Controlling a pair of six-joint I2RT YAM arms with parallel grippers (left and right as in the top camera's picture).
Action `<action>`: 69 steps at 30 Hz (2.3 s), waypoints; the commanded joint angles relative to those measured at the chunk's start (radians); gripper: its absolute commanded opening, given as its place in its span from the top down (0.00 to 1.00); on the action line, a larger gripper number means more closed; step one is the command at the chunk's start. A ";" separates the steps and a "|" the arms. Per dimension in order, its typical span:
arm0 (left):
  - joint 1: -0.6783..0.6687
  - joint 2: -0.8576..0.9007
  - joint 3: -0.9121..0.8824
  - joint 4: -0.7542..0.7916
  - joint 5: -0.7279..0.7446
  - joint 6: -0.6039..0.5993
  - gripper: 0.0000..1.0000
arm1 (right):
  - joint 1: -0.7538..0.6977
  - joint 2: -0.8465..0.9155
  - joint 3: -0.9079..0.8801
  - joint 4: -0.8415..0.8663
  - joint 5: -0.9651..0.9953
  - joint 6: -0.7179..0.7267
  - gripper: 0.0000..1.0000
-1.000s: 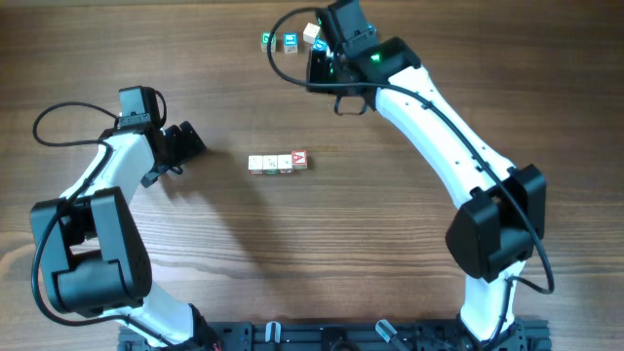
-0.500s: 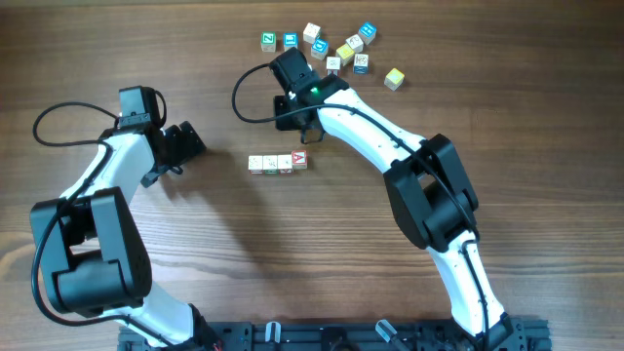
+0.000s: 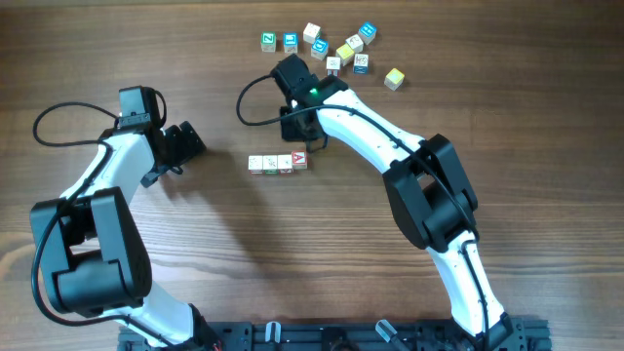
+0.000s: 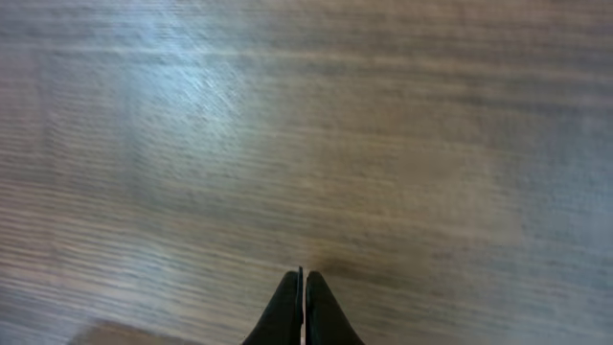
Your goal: Form a horizontal line
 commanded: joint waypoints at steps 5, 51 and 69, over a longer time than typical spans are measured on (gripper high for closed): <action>0.003 0.004 -0.003 0.000 -0.006 -0.006 0.00 | 0.004 0.014 -0.010 -0.041 -0.106 0.027 0.96; 0.003 0.004 -0.003 0.000 -0.006 -0.006 0.00 | -0.167 0.014 -0.010 -0.129 0.074 0.053 0.00; 0.003 0.004 -0.003 0.000 -0.006 -0.006 0.00 | -0.167 0.014 -0.010 0.234 0.074 0.053 0.00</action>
